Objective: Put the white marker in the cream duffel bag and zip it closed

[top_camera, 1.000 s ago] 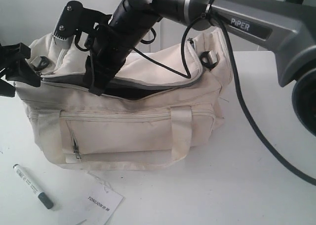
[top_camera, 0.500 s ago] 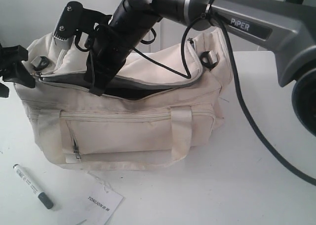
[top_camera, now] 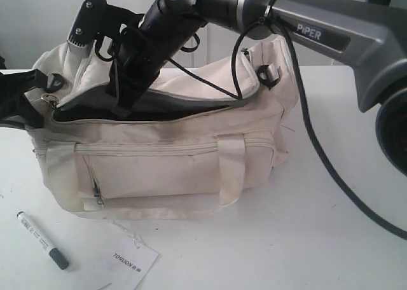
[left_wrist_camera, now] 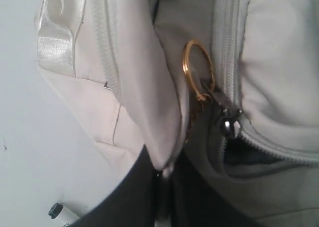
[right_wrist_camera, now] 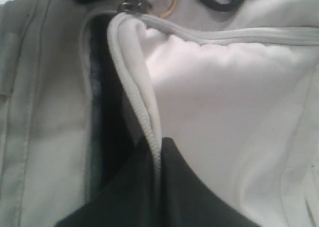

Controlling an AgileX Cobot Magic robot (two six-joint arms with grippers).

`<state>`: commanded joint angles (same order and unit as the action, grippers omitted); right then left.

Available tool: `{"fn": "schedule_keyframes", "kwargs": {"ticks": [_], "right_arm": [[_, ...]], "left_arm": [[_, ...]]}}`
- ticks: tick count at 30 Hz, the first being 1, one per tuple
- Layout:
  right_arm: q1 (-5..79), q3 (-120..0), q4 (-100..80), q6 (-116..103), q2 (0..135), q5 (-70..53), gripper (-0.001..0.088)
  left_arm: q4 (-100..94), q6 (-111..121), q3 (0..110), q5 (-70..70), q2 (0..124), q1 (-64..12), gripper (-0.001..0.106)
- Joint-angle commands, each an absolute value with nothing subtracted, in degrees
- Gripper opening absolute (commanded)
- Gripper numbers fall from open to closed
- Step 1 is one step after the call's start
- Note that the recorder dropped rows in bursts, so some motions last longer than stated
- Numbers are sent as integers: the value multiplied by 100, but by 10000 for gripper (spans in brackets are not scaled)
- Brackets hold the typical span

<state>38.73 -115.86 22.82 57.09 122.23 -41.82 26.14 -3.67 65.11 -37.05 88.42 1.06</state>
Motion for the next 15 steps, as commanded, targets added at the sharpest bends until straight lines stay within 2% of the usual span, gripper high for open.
{"fn": "schedule_keyframes", "kwargs": {"ticks": [6,15], "right_arm": [[3873,-11586,2282,5163,12223,-2702,0],[3873,-11586,2282,3738,12223,-1306,0]], "left_arm": [[2614,-366,6511,-3620,8842,106,0],[2614,-381,6511,-3538,8842,106,0]]}}
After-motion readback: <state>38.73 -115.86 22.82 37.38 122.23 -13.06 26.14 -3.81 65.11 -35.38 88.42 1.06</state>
